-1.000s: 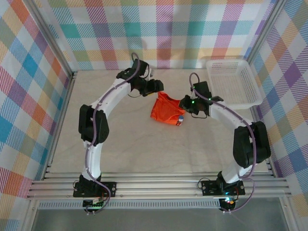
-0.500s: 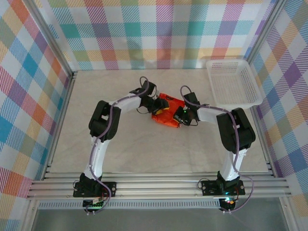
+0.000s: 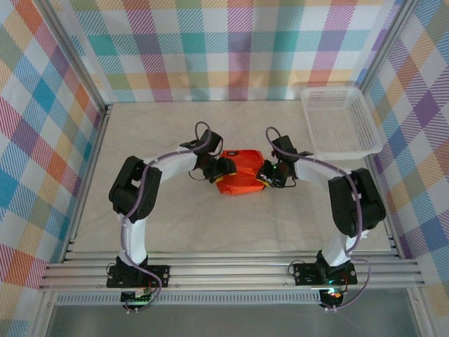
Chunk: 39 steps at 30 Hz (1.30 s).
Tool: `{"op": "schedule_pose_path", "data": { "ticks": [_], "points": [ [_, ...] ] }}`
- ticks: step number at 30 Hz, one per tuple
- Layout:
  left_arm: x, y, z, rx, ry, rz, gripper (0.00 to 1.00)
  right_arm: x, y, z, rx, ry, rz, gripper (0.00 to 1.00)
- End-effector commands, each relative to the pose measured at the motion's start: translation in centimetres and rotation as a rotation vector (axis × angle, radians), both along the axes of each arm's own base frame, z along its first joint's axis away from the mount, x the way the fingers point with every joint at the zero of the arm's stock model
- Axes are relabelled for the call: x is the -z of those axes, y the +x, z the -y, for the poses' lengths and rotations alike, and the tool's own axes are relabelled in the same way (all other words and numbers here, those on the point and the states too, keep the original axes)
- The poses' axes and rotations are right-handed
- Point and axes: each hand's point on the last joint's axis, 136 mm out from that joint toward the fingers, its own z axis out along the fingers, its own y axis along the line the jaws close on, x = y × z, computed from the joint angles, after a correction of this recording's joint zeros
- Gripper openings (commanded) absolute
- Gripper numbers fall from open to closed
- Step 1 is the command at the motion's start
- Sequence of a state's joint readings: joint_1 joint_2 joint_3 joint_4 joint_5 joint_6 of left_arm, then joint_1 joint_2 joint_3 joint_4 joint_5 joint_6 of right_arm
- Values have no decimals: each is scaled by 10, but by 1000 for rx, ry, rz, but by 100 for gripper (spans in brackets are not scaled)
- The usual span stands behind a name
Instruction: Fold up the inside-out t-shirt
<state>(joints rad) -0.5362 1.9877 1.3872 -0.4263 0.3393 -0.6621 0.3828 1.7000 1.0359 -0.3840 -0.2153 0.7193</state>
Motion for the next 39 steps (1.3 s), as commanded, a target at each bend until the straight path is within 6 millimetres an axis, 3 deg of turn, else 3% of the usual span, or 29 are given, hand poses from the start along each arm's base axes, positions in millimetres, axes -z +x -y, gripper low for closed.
{"op": "schedule_pose_path", "data": {
  "ticks": [1,4,7,10,13,15,19,20,25,28,32,34,37,39],
  "points": [
    [-38,17,-21,12,132,87,57,-32,7,8,-66,-60,69,32],
    [-56,25,-8,52,90,103,57,-31,28,14,-62,-68,97,38],
    [-60,31,0,53,50,109,57,-23,47,5,-89,-19,91,45],
    [-45,38,1,44,47,76,56,-16,61,-3,-104,-6,75,50],
    [-26,50,-3,23,48,39,55,-12,75,-10,-105,11,72,48],
    [-15,58,-9,4,57,22,54,-11,83,-14,-100,17,72,44],
    [-1,70,-28,-18,97,5,52,-15,97,-19,-84,29,79,5],
    [0,72,-33,-20,108,1,51,-19,99,-19,-80,28,83,1],
    [-6,78,-49,-35,132,22,45,-34,103,-15,-63,5,91,0],
    [-1,78,-53,-37,141,15,44,-24,107,-11,-51,-35,63,4],
    [9,77,-54,-36,149,-7,44,3,114,-12,-40,-60,5,11],
    [5,77,-53,-34,144,-3,45,14,114,-14,-41,-56,-21,16],
    [-16,76,-55,-31,143,31,50,5,110,-15,-60,-45,-19,31],
    [-37,74,-61,-35,164,65,55,-18,104,-10,-70,-58,19,47]
  ]
}}
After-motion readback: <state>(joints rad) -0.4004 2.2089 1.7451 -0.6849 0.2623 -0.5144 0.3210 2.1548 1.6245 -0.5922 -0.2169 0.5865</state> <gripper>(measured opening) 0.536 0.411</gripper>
